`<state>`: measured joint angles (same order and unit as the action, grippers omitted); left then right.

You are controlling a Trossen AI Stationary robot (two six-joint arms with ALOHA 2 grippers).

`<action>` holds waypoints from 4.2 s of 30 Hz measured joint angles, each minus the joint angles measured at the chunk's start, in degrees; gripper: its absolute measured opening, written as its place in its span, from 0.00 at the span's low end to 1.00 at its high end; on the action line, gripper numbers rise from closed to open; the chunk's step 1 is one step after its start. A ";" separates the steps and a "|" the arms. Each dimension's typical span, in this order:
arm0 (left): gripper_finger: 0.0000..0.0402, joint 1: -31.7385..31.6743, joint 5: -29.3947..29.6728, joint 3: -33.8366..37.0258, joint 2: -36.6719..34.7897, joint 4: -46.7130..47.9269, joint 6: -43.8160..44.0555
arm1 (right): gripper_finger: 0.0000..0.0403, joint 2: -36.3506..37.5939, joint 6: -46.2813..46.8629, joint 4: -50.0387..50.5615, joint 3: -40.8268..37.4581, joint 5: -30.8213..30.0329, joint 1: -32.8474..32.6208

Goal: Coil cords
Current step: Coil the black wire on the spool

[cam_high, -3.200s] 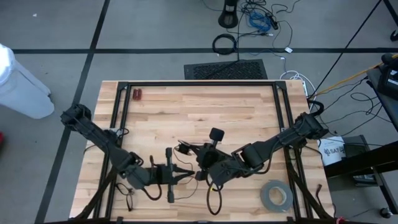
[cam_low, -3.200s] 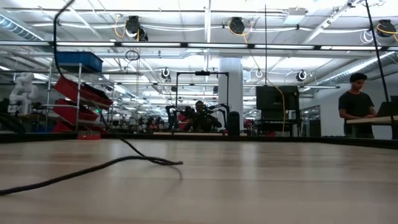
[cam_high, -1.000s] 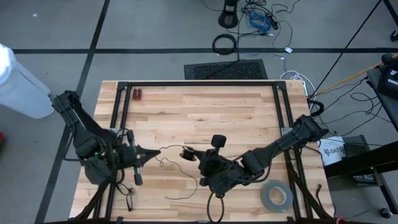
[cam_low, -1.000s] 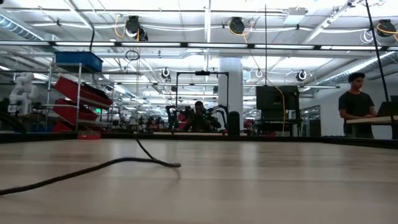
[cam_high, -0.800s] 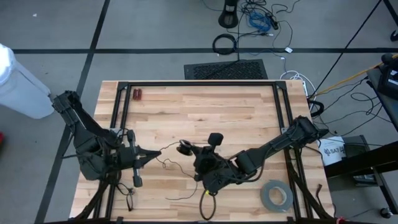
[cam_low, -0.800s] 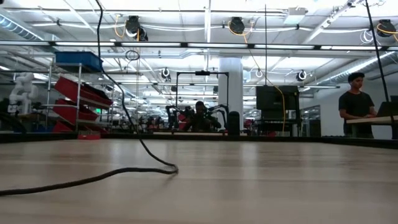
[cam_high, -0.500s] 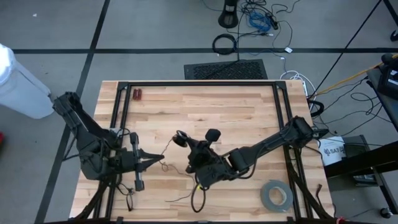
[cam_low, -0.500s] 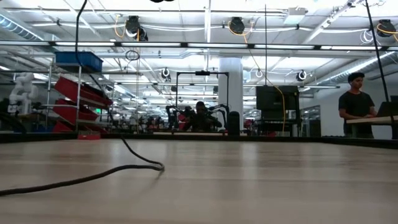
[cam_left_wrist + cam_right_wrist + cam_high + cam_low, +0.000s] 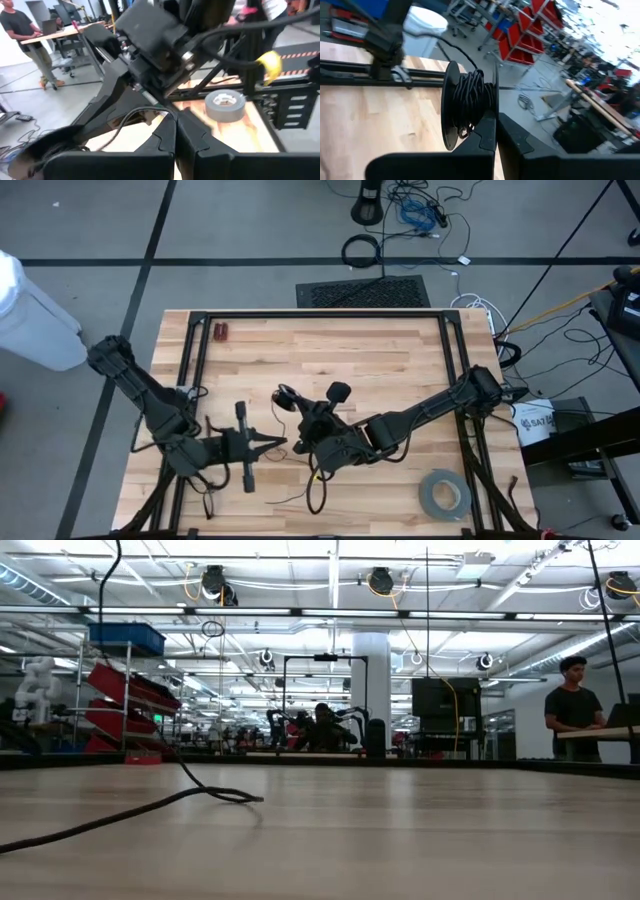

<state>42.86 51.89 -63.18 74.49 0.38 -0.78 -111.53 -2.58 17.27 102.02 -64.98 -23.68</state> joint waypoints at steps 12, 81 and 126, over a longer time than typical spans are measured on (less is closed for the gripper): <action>0.01 -3.21 -3.85 0.00 4.22 1.67 0.43 | 0.00 0.71 -2.75 -3.14 0.00 2.46 -1.19; 0.53 -1.98 2.23 0.92 18.85 -25.66 -2.75 | 0.00 9.07 -1.05 -0.67 0.02 8.35 -9.63; 0.01 0.71 10.27 0.83 5.62 16.92 8.94 | 0.00 10.67 18.41 20.22 0.00 18.67 -9.96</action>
<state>43.57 62.16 -62.35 80.12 17.31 8.16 -100.86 15.83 37.49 102.02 -46.30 -33.64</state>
